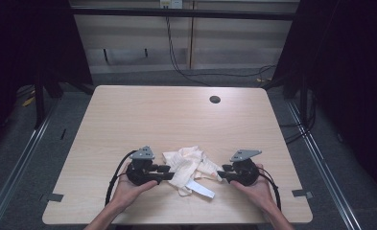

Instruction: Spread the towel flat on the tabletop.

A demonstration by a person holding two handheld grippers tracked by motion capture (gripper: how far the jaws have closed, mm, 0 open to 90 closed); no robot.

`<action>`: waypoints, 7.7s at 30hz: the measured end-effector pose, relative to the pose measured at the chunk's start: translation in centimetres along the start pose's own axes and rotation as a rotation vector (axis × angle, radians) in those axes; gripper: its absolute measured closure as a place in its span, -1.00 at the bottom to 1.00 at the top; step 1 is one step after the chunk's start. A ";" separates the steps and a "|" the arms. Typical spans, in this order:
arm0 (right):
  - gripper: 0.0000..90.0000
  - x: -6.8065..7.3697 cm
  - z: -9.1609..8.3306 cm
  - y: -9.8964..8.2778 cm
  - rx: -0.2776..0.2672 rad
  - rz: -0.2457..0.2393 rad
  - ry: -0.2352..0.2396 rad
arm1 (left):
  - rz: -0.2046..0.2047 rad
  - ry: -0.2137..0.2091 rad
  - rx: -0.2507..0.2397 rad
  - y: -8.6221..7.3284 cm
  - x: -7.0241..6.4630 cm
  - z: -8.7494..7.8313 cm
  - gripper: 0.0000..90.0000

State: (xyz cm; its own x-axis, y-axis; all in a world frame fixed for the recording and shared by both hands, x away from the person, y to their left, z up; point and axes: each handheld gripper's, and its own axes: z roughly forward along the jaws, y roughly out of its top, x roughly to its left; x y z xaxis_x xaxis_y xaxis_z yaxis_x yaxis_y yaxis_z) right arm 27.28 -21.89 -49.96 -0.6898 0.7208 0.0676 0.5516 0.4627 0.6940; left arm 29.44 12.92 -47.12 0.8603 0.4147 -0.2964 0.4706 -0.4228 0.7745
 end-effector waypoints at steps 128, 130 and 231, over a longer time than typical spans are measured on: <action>0.94 -3.9 -16.7 14.6 -0.443 0.060 0.080 | 0.123 0.128 -0.290 11.0 0.3 -13.8 0.89; 0.94 -2.9 -17.3 14.4 -0.437 0.038 0.084 | 0.137 0.121 -0.281 10.7 -0.4 -14.3 0.89; 0.33 -0.7 -3.1 -0.2 0.038 0.097 0.068 | -0.025 0.082 0.157 -3.0 3.4 -3.6 0.46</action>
State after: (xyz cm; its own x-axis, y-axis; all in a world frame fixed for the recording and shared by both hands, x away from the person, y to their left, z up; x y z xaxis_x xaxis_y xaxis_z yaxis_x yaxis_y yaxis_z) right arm 26.24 -24.12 -47.87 -0.6618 0.7270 0.1828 0.6339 0.4125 0.6543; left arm 30.21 18.49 -48.46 0.8320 0.4885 -0.2631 0.5222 -0.5291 0.6689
